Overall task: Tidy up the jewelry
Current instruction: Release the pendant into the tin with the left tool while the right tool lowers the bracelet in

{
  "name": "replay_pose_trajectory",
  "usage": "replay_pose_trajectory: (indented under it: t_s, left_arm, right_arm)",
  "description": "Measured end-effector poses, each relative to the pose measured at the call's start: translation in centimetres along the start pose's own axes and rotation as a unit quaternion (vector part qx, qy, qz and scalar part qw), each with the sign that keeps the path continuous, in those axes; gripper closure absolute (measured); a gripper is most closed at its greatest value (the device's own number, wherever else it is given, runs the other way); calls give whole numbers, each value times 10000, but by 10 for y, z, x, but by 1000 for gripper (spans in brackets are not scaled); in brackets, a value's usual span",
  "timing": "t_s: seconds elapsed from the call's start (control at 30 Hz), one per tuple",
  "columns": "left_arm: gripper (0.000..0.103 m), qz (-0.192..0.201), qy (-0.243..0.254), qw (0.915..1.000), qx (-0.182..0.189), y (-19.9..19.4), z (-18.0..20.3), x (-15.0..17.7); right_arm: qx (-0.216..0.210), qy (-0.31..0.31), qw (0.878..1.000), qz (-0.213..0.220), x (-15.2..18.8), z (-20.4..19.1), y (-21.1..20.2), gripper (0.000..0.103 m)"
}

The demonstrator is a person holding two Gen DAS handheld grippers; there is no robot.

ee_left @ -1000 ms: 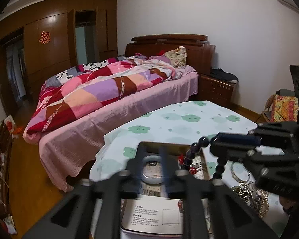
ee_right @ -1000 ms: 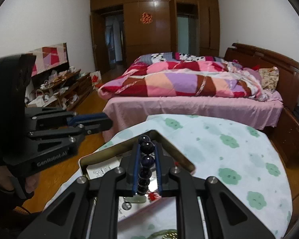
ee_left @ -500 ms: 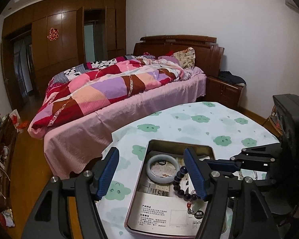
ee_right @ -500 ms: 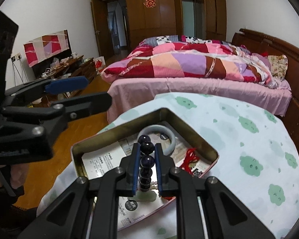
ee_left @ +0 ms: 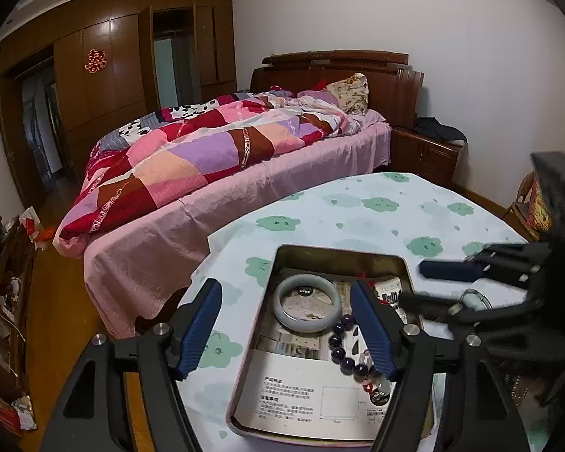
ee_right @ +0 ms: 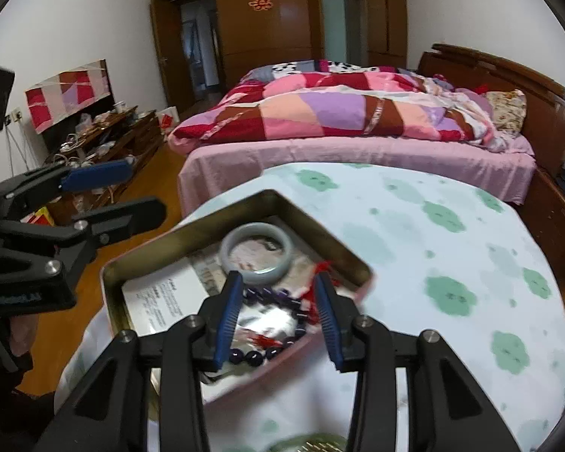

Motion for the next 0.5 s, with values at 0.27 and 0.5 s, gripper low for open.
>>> replay_pose_trajectory:
  t_s: [0.27, 0.5]
  left_arm:
    - [31, -59, 213, 9996, 191, 2, 25, 4]
    - [31, -64, 384, 9989, 270, -3, 50, 7]
  right_arm:
    - [477, 560, 9972, 163, 16, 52, -42, 44]
    - [725, 980, 9925, 125, 47, 81, -63, 41]
Point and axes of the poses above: each gripper's, at about its wrist camera, not at the fingertips, and y roughly the way its jaws point, z to its right, x to its underside, the point moved 1 cm from there along y, roughly the way its jaws point, and after that the axes turned 8 degrees about y, right-handed, at the moved point
